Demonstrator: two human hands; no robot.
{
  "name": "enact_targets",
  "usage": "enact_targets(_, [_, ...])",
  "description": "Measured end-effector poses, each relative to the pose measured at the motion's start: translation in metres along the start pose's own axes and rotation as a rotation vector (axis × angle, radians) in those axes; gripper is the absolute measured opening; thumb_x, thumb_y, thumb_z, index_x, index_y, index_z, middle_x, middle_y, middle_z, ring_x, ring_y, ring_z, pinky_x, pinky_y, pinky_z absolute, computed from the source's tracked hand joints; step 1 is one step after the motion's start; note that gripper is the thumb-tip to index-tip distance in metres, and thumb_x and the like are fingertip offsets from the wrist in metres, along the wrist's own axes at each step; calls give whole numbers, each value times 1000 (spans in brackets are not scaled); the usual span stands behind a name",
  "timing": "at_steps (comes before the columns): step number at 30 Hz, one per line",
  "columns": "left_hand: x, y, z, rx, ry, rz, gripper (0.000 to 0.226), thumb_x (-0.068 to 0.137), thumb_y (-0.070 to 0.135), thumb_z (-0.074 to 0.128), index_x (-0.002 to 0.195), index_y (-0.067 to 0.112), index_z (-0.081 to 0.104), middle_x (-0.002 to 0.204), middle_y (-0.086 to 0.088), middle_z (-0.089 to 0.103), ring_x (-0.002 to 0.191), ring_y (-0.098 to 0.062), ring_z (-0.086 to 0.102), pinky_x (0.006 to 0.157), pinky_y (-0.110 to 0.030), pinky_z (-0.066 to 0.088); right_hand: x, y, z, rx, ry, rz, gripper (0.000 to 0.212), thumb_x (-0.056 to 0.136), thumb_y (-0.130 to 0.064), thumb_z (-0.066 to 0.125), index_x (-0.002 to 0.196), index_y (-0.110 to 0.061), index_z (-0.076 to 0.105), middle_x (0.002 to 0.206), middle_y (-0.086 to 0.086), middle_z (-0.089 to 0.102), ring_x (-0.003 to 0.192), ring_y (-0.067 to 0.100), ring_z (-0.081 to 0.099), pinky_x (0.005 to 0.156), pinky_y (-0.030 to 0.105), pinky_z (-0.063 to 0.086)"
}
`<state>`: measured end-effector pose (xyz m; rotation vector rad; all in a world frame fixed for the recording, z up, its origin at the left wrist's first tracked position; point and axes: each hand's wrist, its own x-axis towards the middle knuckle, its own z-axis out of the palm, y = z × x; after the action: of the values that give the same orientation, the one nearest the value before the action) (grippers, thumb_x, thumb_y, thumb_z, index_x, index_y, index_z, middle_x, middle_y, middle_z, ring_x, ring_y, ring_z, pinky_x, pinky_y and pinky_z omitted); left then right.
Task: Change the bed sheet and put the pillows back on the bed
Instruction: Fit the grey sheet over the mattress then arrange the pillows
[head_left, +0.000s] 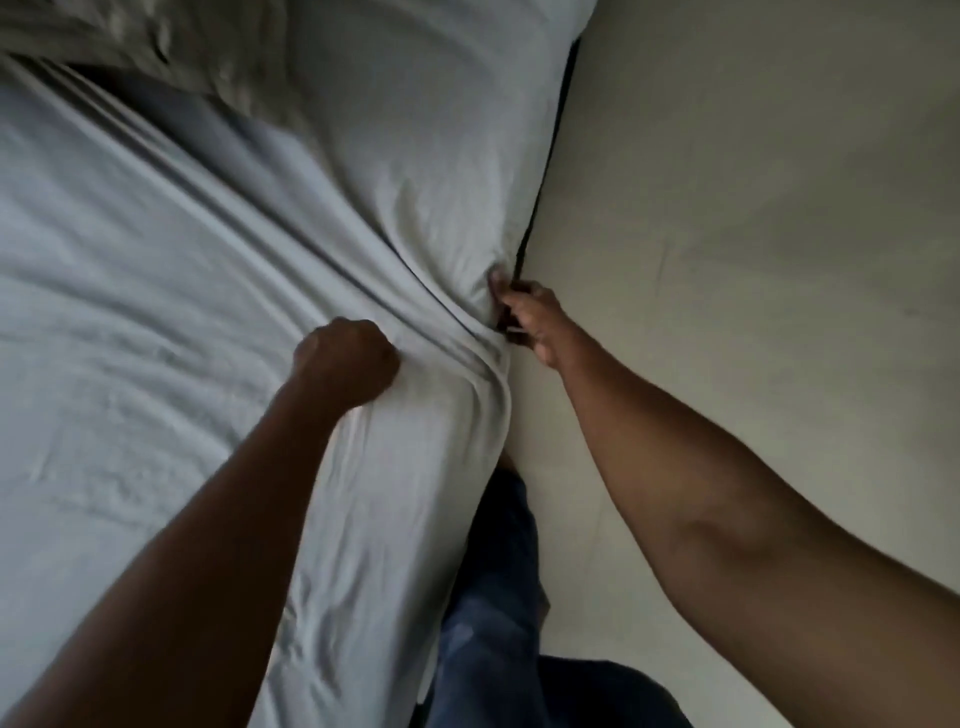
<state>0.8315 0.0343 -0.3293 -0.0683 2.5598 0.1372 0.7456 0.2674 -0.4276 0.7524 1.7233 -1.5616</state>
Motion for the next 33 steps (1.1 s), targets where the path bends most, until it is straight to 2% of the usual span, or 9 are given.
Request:
enact_targets(2, [7, 5, -5, -39, 50, -47, 37, 95, 46, 53, 101, 17, 73, 106, -14, 71, 99, -39, 67, 80, -41, 54, 6, 3, -1, 24, 27, 16, 30, 83, -41, 82, 91, -17, 66, 89, 2, 71, 76, 17, 66, 55, 26, 50])
enact_targets(4, [18, 9, -15, -157, 184, -73, 33, 96, 36, 56, 82, 9, 68, 84, -18, 69, 81, -42, 66, 70, -41, 53, 9, -5, -7, -16, 54, -18, 38, 88, -29, 80, 66, -21, 50, 65, -1, 56, 58, 14, 50, 46, 23, 39])
enact_targets(7, [30, 15, -23, -185, 375, -37, 39, 97, 27, 56, 63, 8, 52, 60, -12, 58, 57, -38, 57, 53, -38, 48, 24, -27, -30, -407, 226, -213, 43, 86, -33, 79, 65, -22, 43, 62, 0, 49, 56, 14, 43, 48, 25, 33])
enact_targets(11, [52, 20, -22, -237, 567, 19, 31, 98, 24, 54, 71, 10, 56, 70, -8, 57, 65, -30, 55, 51, -36, 38, 74, -58, -77, -577, 586, -239, 26, 85, -34, 76, 79, -15, 59, 77, 4, 59, 80, 27, 62, 68, 35, 47])
enact_targets(13, [65, 15, -19, -238, 521, 74, 17, 96, 24, 56, 99, 11, 67, 100, -10, 63, 94, -31, 59, 64, -41, 50, 99, -74, -65, -600, 573, -258, 22, 85, -34, 72, 77, -21, 56, 79, 3, 60, 85, 28, 63, 65, 33, 43])
enact_targets(17, [79, 5, -16, -186, 322, 101, 56, 88, 25, 66, 142, 22, 54, 144, -16, 44, 129, -38, 43, 81, -46, 55, 121, -76, -27, -580, 488, -213, 23, 91, -36, 66, 80, -20, 54, 90, 10, 67, 85, 23, 61, 67, 29, 36])
enact_targets(23, [107, 4, -49, -216, 250, 37, 33, 86, 16, 66, 116, 28, 74, 106, -10, 58, 98, -33, 56, 63, -41, 58, 118, -106, -31, -274, 378, -86, 28, 84, -20, 61, 111, -17, 72, 113, 6, 72, 107, 24, 67, 94, 37, 54])
enact_targets(26, [122, 3, -66, -277, 289, 36, 25, 86, 11, 64, 104, 21, 78, 98, -7, 64, 94, -29, 60, 65, -41, 58, 127, -151, -27, -21, 266, -74, 21, 82, -32, 57, 93, -19, 69, 97, 6, 71, 90, 26, 68, 82, 40, 57])
enact_targets(33, [141, 38, -86, -416, 446, 104, 17, 87, 6, 64, 99, 11, 75, 89, -3, 68, 82, -25, 64, 64, -34, 53, 147, -186, -46, -403, 263, -175, 12, 79, -26, 63, 81, -17, 71, 82, 9, 75, 78, 27, 73, 76, 48, 62])
